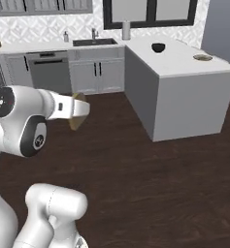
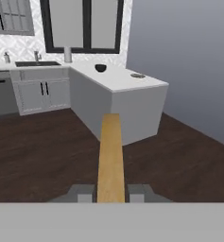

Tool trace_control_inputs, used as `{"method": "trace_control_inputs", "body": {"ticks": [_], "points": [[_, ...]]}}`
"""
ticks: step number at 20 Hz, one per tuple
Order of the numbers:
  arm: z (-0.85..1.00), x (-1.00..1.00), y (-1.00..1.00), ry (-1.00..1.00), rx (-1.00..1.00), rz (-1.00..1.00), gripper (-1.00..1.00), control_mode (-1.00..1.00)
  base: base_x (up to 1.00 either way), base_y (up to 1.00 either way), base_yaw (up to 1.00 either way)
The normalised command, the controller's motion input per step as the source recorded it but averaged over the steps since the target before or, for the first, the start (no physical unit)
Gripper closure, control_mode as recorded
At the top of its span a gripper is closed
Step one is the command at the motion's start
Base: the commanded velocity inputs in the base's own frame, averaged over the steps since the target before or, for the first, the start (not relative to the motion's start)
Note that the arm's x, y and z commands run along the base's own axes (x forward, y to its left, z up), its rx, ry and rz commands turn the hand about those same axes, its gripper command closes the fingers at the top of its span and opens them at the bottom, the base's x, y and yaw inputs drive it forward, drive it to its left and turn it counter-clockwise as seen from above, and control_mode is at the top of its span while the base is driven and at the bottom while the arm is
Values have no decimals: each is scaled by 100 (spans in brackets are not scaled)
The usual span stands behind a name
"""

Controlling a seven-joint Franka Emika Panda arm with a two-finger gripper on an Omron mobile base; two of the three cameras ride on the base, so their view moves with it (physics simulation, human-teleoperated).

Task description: Start the toaster. Once the lever pops up, take the bread to the plate on the dining counter.

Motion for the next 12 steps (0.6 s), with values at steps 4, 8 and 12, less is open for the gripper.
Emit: {"method": "trace_control_inputs", "body": {"ticks": [4, 8, 12], "points": [[0, 0, 0, 0, 0, 0, 100, 100, 100, -48, -14], [0, 0, 0, 0, 0, 0, 100, 100, 100, -53, -17], [0, 0, 0, 0, 0, 0, 100, 100, 100, -52, -22]]}}
